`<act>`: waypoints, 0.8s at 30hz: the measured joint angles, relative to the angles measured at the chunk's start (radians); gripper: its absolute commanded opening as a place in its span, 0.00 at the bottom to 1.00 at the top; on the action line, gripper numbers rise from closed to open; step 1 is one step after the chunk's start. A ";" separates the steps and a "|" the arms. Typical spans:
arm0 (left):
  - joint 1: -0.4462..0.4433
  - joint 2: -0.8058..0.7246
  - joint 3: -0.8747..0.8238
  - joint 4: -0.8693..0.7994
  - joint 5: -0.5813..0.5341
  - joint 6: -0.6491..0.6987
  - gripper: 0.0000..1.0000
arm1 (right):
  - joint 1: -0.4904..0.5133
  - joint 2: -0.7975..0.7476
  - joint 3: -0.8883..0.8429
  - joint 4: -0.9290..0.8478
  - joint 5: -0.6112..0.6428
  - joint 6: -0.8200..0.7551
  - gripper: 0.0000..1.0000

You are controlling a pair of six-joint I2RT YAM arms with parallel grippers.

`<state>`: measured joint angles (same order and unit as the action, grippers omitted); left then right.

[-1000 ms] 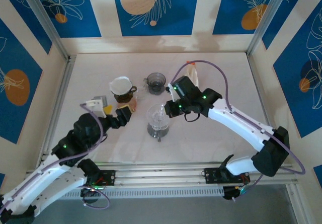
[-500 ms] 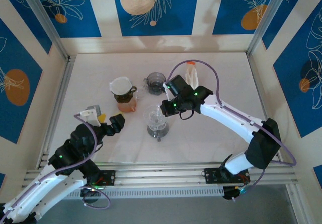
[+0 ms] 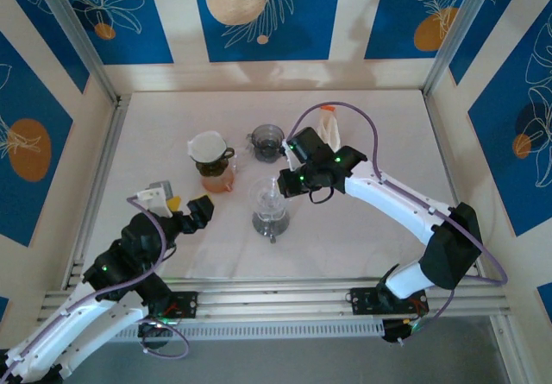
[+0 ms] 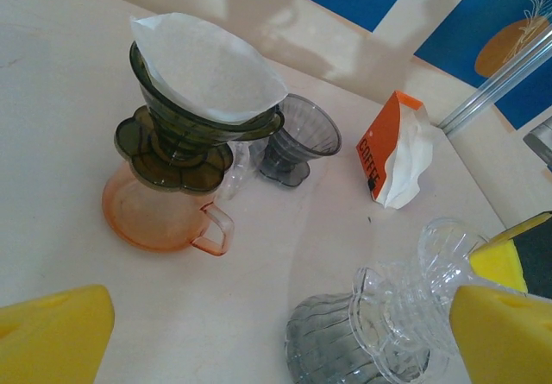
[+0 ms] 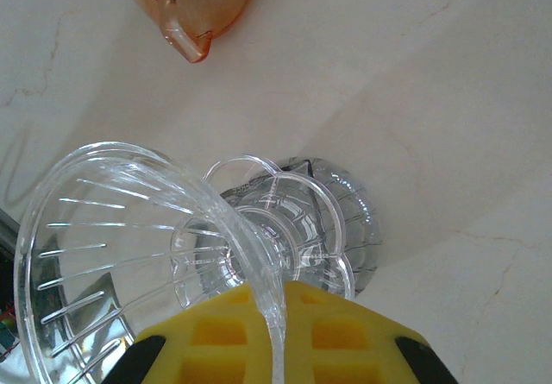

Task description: Place the coffee filter in the dripper

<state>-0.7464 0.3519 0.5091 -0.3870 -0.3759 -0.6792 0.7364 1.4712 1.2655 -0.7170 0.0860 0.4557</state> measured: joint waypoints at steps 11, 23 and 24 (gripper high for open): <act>0.000 -0.004 -0.001 -0.004 -0.003 -0.003 1.00 | -0.005 0.001 -0.038 0.030 -0.008 0.024 0.56; 0.000 -0.004 -0.013 -0.001 -0.003 -0.003 1.00 | -0.006 -0.075 -0.051 0.042 0.080 0.037 0.68; 0.000 -0.004 -0.014 0.002 -0.002 -0.003 1.00 | -0.009 -0.089 -0.051 0.042 0.099 0.036 0.68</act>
<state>-0.7464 0.3477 0.4950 -0.3847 -0.3782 -0.6819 0.7277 1.3823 1.2148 -0.6746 0.1848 0.4919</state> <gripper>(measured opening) 0.998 0.683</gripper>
